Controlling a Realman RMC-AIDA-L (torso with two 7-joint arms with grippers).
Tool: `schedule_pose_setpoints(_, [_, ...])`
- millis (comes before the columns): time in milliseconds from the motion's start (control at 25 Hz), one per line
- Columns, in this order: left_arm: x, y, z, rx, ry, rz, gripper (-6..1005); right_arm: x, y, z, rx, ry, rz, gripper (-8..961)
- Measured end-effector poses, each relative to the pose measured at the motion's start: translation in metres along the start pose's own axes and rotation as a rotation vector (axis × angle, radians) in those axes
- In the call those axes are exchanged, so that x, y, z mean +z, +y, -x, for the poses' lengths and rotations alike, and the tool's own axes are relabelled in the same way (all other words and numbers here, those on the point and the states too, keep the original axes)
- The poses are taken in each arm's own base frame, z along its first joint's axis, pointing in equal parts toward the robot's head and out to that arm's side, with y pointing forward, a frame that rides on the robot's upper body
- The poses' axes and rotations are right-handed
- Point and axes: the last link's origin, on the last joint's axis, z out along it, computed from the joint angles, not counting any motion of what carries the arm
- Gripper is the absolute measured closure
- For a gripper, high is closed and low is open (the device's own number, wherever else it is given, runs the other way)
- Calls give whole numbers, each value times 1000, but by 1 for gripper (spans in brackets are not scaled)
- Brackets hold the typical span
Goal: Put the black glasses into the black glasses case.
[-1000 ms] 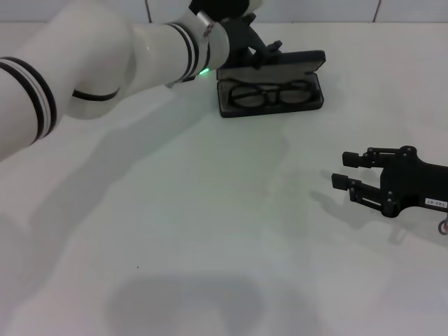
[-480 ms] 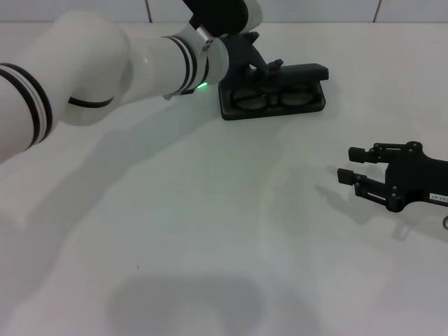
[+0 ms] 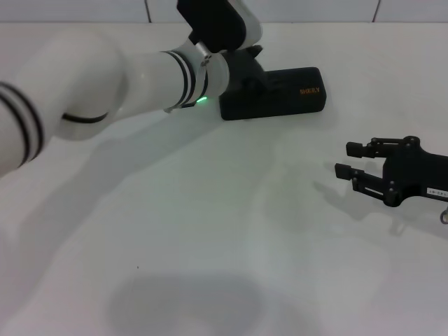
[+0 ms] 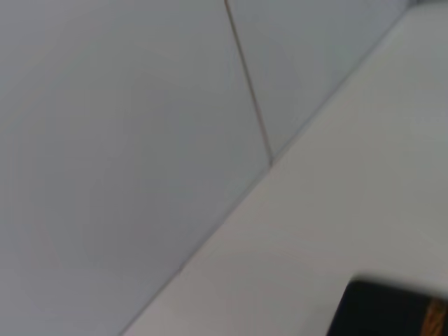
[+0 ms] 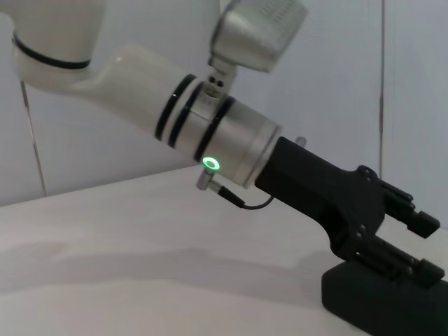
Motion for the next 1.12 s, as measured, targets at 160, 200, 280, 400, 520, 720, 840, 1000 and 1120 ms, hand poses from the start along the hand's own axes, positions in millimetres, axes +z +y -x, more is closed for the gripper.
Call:
schedule_pose_setpoints(160, [-32,9,-25,-47,226,99,314,-4,-3,4,-8,-26,-22,534])
schedule_pose_setpoints(200, [-41,10,-27,-53,266,124,314,-5,-4,5,-13,-34,-29,534])
schedule_pose_setpoints(280, [-78,8,-25,-87,404,201,315,-2,-3,9,-34,-51,-18,533])
schedule_pose_setpoints(400, [-128,-1,-5,-117,530,279,315,10,11,23,-140,-118,71,532])
schedule_pose_setpoints(520, [-174,-13,23,-160,640,354,315,18,21,35,-201,-174,136,531])
schedule_pose_setpoints(720, [-214,-16,75,-225,721,407,315,24,28,57,-209,-277,220,529])
schedule_pose_setpoints(840, [-214,-8,92,-240,699,369,315,21,30,63,-228,-320,244,424])
schedule_pose_setpoints(1000, [-206,5,100,-231,658,375,315,22,34,65,-292,-345,264,248])
schedule_pose_setpoints(1120, [-200,10,100,-228,641,400,315,25,36,63,-298,-348,274,180])
